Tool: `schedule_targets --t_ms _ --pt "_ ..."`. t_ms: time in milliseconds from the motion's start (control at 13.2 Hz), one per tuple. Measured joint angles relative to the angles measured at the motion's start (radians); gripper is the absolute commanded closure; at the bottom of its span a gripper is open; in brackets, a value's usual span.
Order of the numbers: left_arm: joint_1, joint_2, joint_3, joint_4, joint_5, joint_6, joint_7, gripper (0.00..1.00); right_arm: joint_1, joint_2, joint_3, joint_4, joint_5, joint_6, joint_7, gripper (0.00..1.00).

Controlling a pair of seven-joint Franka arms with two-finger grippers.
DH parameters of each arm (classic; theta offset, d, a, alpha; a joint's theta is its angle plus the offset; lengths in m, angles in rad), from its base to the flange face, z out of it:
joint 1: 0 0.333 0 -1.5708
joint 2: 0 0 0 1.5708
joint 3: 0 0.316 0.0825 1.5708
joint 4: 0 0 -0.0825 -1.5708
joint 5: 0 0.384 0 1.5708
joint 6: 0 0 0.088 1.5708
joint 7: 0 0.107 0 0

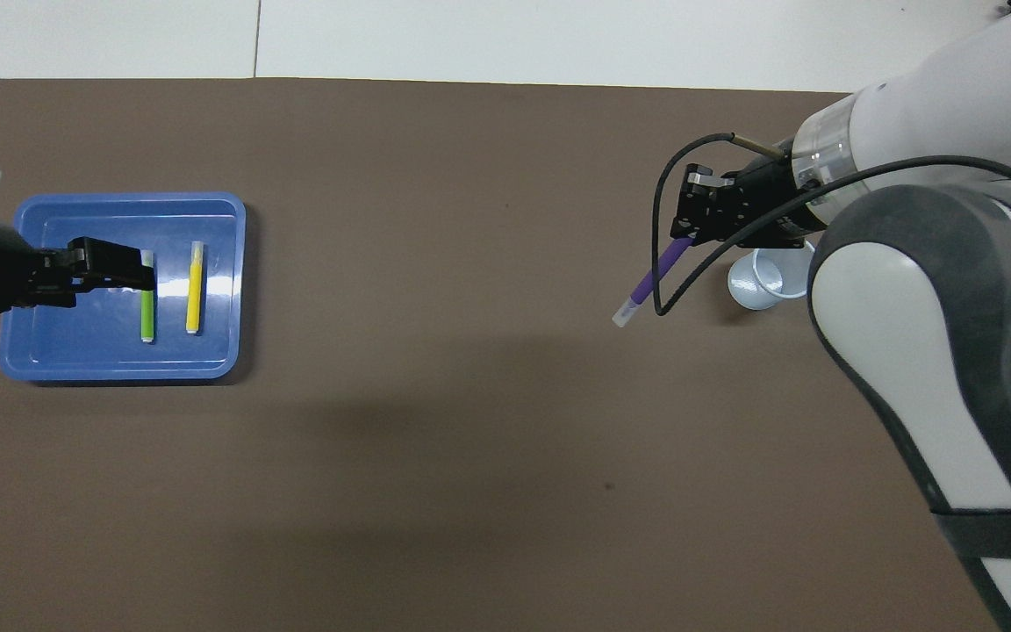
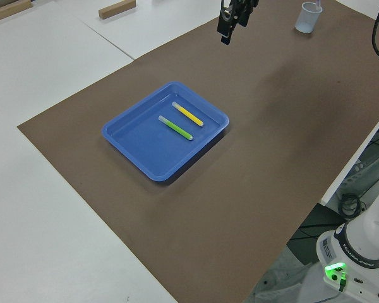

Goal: Right arm passes pens to left for tray arrangement
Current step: 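Lift the purple pen out of the cup with the right gripper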

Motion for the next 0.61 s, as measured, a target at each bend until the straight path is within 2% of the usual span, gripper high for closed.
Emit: schedule_targets --t_ms 303,605 --pt "0.002 -0.025 0.0 -0.032 -0.14 0.002 -0.264 0.0 0.087 0.0 0.003 -0.006 0.063 0.095 0.308 1.0" --pt "0.001 -0.036 -0.002 -0.052 -0.318 0.019 -0.621 0.0 0.169 0.0 0.004 -0.046 0.132 0.269 0.596 1.0"
